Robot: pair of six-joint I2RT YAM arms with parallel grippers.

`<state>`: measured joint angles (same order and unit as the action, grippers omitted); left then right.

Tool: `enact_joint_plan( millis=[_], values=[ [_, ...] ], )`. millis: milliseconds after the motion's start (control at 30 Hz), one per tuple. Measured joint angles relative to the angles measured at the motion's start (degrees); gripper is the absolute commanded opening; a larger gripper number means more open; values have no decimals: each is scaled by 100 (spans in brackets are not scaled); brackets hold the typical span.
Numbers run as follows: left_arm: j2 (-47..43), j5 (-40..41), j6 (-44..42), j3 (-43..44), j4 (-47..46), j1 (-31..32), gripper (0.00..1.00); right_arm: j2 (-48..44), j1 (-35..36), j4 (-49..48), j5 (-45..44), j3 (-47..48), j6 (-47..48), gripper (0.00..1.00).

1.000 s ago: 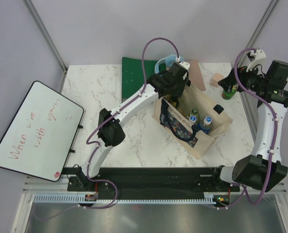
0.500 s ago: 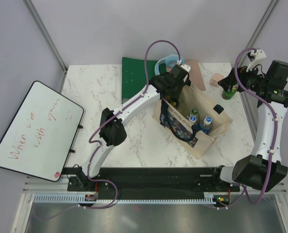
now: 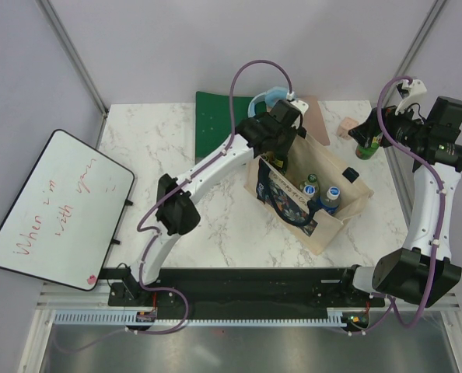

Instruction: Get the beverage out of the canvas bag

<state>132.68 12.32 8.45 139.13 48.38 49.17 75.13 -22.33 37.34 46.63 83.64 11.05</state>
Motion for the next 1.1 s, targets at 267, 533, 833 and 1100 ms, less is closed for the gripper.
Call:
enact_joint_plan(
  millis=[267, 533, 833, 1100],
  values=[
    [-1036, -146, -216, 0, -26, 11, 2, 0, 0, 4, 258, 11, -57, 98],
    [-2109, -9, -420, 11, -225, 7, 2, 0, 149, 90, 415, 20, -50, 98],
    [-2605, 83, -448, 22, -304, -466, 2, 37, 739, 177, 411, 243, 74, 98],
    [-3047, 179, -446, -706, -426, -1405, 2, 105, 1668, 262, 385, 501, 273, 98]
  ],
)
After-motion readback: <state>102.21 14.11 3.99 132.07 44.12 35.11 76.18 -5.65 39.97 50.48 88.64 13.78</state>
